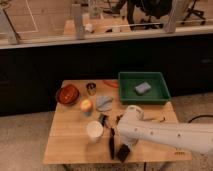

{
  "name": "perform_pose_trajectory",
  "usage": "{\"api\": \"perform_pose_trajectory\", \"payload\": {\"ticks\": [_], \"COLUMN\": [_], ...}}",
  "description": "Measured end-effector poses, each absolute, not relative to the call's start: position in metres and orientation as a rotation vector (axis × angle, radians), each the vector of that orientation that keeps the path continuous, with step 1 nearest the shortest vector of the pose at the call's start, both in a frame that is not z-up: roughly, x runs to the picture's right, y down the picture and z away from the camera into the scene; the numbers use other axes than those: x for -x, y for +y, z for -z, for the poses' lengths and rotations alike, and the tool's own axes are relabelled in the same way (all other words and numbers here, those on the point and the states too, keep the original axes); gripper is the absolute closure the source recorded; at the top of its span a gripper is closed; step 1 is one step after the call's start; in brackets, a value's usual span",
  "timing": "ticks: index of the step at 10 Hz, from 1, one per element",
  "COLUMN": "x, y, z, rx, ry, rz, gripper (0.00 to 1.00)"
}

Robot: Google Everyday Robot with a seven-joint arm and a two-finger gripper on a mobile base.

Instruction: Wipe table surface with eraser

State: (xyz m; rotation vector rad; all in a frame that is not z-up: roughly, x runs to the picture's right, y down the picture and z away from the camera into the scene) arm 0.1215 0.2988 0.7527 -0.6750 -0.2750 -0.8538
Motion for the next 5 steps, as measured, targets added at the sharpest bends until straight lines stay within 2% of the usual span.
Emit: {"api": "perform_pose_trajectory", "payload": {"ticks": [5], "x": [-0.176], "y": [0.297], "z": [-0.772], "rx": [0.713], "ry": [-0.215], "rz": [0.75], "gripper": [1.0]}}
